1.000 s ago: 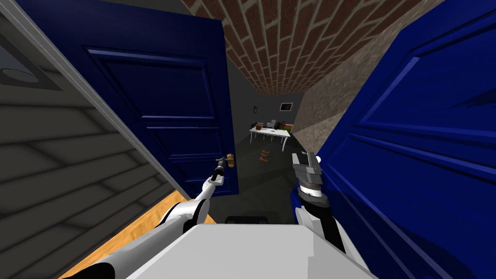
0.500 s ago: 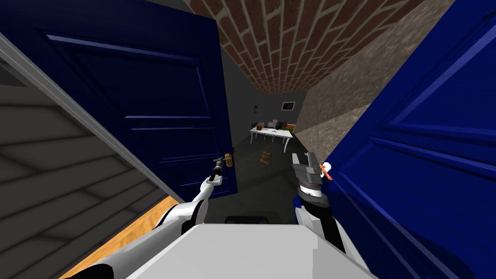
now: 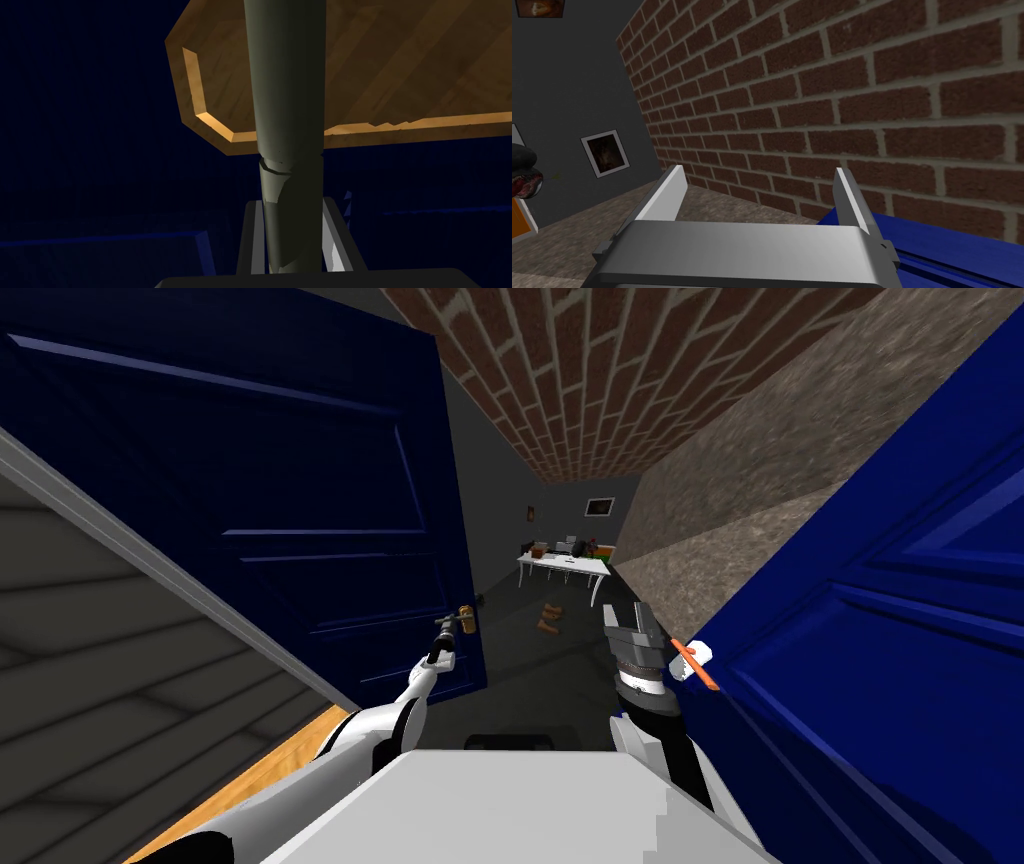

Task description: Push the door open

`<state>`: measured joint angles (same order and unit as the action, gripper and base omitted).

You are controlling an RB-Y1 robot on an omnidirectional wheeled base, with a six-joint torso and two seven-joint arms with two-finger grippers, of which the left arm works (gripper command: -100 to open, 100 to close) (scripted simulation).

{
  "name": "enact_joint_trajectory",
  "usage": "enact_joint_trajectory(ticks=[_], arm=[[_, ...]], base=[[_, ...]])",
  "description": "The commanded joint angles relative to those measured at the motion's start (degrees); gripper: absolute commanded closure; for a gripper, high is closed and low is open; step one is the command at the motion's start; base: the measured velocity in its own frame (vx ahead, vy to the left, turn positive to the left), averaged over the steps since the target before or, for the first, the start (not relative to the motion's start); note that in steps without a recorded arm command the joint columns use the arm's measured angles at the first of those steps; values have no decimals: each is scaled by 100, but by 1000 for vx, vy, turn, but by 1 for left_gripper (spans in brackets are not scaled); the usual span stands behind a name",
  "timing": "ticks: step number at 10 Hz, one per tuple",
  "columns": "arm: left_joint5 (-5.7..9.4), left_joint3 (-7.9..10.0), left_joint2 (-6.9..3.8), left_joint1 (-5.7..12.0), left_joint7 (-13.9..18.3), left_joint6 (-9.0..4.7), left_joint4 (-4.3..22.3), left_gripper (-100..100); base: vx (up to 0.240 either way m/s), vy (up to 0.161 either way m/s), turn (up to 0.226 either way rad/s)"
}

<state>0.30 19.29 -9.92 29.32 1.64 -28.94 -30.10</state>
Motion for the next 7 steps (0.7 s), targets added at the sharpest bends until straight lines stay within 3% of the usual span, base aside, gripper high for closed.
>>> enact_joint_trajectory(ticks=[1,4,5,7], arm=[[43,119,-101,-24,-36,16,-63,100],[88,238,-165,-52,-76,14,-60,100],[133,357,-229,-79,-115,12,-57,100],[133,357,-229,-79,-115,12,-57,100]], base=[[203,-115,67],[170,-83,64],[157,-80,52],[115,-51,40]])
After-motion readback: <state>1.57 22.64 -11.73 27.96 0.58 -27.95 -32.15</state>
